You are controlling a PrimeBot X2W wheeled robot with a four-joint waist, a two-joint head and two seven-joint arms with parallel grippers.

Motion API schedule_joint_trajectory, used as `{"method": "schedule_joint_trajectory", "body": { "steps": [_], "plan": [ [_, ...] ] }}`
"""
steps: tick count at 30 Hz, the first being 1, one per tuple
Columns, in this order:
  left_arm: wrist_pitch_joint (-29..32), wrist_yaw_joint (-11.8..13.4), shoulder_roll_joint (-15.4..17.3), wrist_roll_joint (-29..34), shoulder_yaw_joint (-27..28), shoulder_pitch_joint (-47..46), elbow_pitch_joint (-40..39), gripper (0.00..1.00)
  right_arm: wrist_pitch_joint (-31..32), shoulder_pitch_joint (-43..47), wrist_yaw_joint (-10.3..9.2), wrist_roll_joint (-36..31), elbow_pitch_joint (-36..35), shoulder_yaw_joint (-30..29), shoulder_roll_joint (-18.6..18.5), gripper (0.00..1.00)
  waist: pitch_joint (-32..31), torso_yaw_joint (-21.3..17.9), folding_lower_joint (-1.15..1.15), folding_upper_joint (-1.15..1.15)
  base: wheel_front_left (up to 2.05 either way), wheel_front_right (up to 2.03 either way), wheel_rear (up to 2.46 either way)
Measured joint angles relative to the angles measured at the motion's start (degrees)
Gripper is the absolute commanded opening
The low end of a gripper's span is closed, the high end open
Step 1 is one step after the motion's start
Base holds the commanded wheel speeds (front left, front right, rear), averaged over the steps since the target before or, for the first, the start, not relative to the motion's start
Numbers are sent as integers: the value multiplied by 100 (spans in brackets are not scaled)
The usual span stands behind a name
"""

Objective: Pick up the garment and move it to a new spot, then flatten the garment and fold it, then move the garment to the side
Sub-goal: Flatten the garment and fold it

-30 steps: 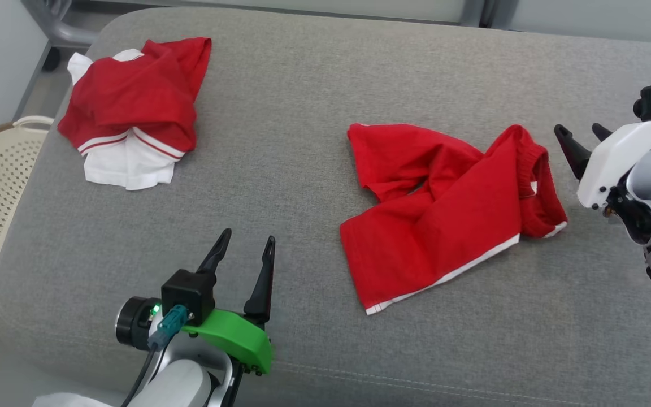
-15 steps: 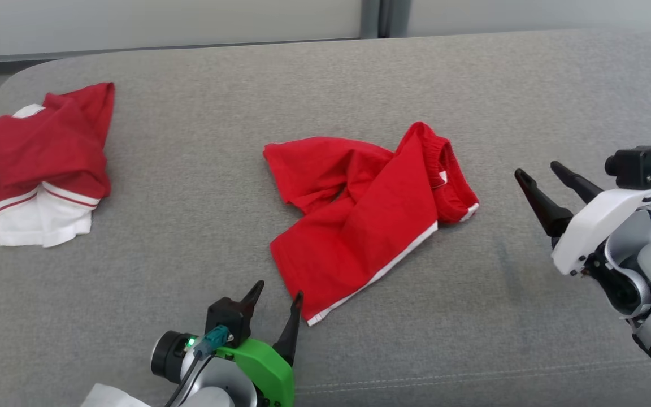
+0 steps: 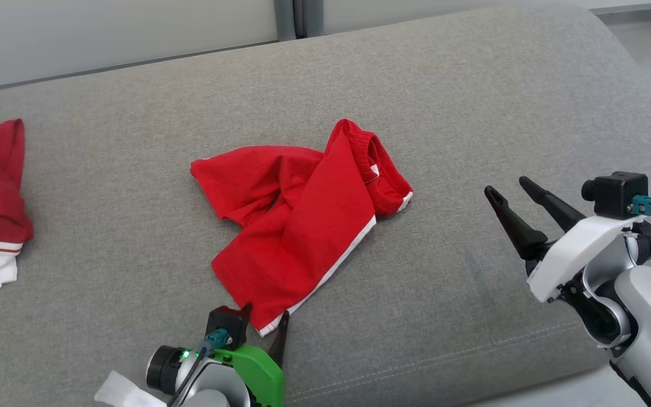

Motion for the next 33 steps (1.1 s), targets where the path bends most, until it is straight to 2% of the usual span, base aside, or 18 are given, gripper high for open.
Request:
{"method": "schedule_joint_trajectory", "body": {
  "steps": [1,2,3,11,20,26,33],
  "plan": [
    [-78,0,-37,-1,20,-76,180,95,8,71,0,-36,-75,-56,35,100,7,-70,0,0,0,0,0],
    [-113,0,-51,-4,30,-99,266,15,16,109,0,-63,-107,-91,44,100,10,-95,0,0,0,0,0],
    [-151,-1,-56,-10,38,-120,348,0,27,141,0,-80,-131,-125,49,100,14,-111,0,0,0,0,0],
    [-427,-33,-99,-58,211,-291,695,0,59,385,0,-194,-266,-453,185,100,17,4,0,0,0,0,0],
    [-554,155,419,154,534,-881,-148,0,154,538,0,-305,-352,-590,334,100,-47,249,0,0,0,0,0],
    [-141,238,761,215,590,-1294,-701,0,202,562,0,-353,-409,-606,428,100,-70,298,0,0,0,0,0],
    [267,224,1039,172,747,-1804,-441,0,248,275,0,-361,-439,-437,549,100,72,117,0,0,0,0,0]
  ]
}}
